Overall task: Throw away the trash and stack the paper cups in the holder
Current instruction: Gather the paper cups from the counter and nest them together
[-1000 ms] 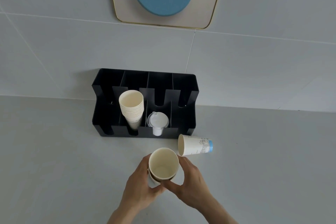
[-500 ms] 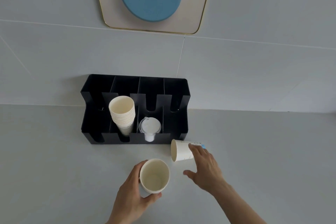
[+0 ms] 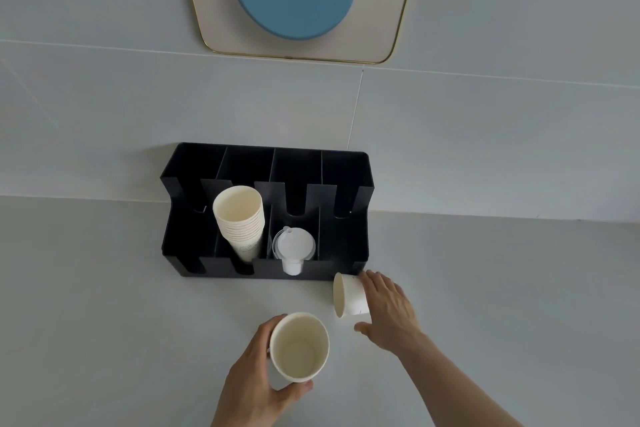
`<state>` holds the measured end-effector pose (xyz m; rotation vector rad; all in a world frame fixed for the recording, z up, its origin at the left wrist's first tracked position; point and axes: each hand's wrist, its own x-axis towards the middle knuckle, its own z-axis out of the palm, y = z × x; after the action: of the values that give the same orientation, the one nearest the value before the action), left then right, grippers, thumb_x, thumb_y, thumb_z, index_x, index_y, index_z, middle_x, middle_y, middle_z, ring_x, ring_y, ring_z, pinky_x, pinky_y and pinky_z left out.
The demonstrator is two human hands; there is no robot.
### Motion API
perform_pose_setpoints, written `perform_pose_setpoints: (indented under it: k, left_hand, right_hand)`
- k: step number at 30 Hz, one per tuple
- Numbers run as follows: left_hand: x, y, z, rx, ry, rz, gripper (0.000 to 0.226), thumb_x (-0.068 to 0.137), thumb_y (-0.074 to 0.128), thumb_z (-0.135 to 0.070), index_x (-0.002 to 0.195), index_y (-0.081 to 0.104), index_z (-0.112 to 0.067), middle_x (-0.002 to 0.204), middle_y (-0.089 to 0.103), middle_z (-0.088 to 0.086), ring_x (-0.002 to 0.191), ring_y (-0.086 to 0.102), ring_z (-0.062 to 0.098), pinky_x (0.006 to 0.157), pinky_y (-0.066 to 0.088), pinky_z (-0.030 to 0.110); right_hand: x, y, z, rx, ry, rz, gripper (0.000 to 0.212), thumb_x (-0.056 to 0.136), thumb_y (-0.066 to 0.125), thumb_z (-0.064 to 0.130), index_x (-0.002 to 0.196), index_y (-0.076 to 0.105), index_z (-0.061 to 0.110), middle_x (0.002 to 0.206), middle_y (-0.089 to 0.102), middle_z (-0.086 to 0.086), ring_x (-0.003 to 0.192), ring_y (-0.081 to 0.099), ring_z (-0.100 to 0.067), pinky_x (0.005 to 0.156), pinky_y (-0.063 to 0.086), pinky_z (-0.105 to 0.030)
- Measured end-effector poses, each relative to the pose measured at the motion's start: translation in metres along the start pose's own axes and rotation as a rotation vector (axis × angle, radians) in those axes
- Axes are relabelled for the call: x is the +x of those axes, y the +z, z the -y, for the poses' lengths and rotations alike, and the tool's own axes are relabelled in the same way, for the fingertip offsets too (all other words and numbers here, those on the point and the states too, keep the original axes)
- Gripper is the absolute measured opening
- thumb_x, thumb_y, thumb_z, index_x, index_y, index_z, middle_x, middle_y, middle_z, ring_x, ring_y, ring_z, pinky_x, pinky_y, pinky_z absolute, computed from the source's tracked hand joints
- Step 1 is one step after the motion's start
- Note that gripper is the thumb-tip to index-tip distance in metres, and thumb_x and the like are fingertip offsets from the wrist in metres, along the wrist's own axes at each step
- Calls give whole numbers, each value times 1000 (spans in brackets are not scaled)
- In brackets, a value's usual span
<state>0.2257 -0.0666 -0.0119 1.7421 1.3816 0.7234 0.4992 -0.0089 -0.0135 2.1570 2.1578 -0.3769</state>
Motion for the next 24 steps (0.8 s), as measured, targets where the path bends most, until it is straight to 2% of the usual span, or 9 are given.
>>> perform_pose_setpoints:
  k: [6, 11, 15, 18, 20, 22, 24]
  left_hand:
    - [-1, 0, -2, 3, -8, 0, 92, 59, 90, -57, 137, 41, -49, 135, 56, -28, 114, 61, -1, 91, 57, 27]
    - [-1, -3, -5, 15, -2, 14, 90, 61, 89, -55, 137, 41, -48, 136, 55, -27, 116, 60, 1, 92, 56, 25]
    - [0, -3, -6, 19, 6, 22, 90, 61, 89, -55, 135, 39, -51, 136, 54, -29, 116, 59, 0, 91, 55, 21]
    - [0, -3, -6, 10, 0, 29, 90, 61, 89, -55, 135, 39, -51, 135, 54, -30, 116, 59, -2, 92, 55, 22]
    - [1, -2, -6, 2, -11, 30, 89, 61, 90, -53, 134, 40, -51, 134, 55, -30, 115, 59, -2, 92, 54, 23]
    - [1, -2, -7, -4, -17, 27, 87, 61, 90, -50, 133, 41, -51, 133, 56, -31, 115, 59, -3, 92, 53, 22]
    - [1, -1, -7, 1, -14, 21, 86, 61, 90, -50, 132, 41, -52, 132, 56, -32, 114, 59, -4, 91, 54, 21]
  right_hand:
    - [0, 6, 2, -70, 11, -50, 70, 85, 78, 37, 143, 45, 18, 136, 57, 0, 125, 54, -24, 108, 43, -35]
    - [-12, -1, 4, 44, 41, -107, 74, 80, 81, 46, 142, 49, 21, 132, 62, 2, 116, 59, -22, 101, 47, -34]
    - [-30, -23, 15, 333, 101, -212, 79, 73, 89, 45, 139, 52, 23, 129, 64, 3, 113, 62, -24, 91, 52, -37]
    - [-45, -39, 25, 583, 113, -323, 78, 68, 92, 43, 134, 54, 27, 125, 66, 8, 107, 65, -18, 86, 57, -38]
    - [-56, -54, 35, 742, 109, -380, 76, 69, 92, 42, 134, 54, 29, 123, 66, 13, 106, 65, -10, 87, 58, -33]
    - [-67, -71, 48, 865, 79, -404, 74, 71, 92, 40, 134, 55, 29, 121, 66, 18, 108, 65, -3, 88, 56, -21]
    - [-80, -84, 62, 951, 17, -408, 71, 72, 91, 40, 133, 56, 28, 121, 67, 19, 111, 65, -3, 88, 56, -18]
